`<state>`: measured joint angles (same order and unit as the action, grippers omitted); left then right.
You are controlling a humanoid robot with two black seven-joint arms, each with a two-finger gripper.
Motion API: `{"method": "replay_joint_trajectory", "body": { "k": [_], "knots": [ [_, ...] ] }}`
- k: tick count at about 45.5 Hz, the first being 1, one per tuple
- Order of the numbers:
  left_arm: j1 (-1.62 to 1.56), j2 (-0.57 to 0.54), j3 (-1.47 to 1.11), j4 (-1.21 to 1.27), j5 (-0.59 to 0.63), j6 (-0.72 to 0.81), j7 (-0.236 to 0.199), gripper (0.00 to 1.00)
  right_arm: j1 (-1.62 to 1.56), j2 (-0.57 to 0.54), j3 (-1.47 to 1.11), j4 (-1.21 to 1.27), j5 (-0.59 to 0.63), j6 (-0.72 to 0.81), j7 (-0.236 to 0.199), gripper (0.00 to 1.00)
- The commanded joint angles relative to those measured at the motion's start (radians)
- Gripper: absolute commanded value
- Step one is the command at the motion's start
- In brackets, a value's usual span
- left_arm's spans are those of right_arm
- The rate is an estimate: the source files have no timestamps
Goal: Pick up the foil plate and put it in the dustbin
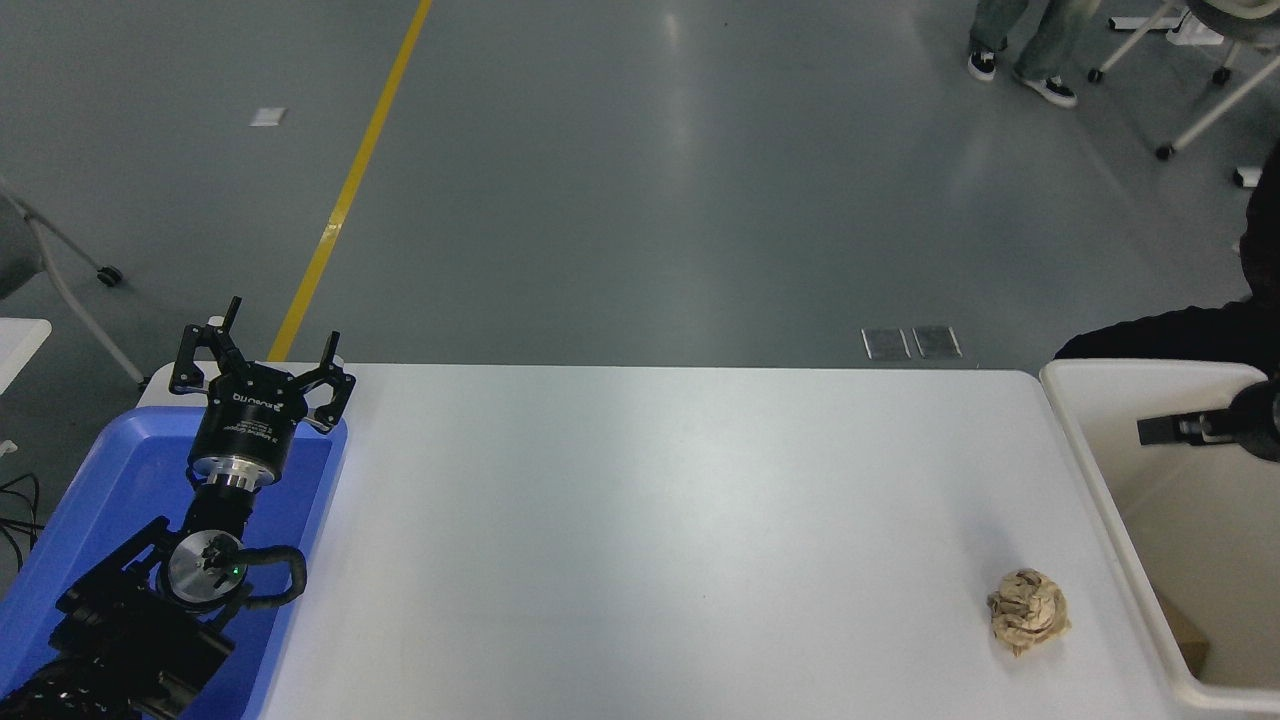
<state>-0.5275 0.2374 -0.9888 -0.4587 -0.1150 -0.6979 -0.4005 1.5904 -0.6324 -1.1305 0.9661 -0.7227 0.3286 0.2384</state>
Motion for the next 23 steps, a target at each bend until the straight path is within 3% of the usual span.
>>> {"method": "replay_joint_trajectory", "body": {
  "k": [1,10,14,23],
  "knots": [
    [0.000,0.000,0.001,0.000,0.000,0.000,0.000,1.00,0.333,0.077,-0.066,0.341,0.136,0.265,0.009,1.00],
    [0.001,0.000,0.001,0.000,0.000,0.000,-0.001,1.00,0.479,0.175,-0.003,0.438,0.456,0.446,0.009,1.00],
    [0.001,0.000,0.001,0.000,0.000,0.002,-0.001,1.00,0.555,0.223,-0.002,0.438,0.552,0.457,0.009,1.00],
    [0.001,0.000,0.001,0.000,0.000,0.002,-0.001,1.00,0.700,0.270,0.012,0.441,0.592,0.457,0.005,1.00]
  ]
}}
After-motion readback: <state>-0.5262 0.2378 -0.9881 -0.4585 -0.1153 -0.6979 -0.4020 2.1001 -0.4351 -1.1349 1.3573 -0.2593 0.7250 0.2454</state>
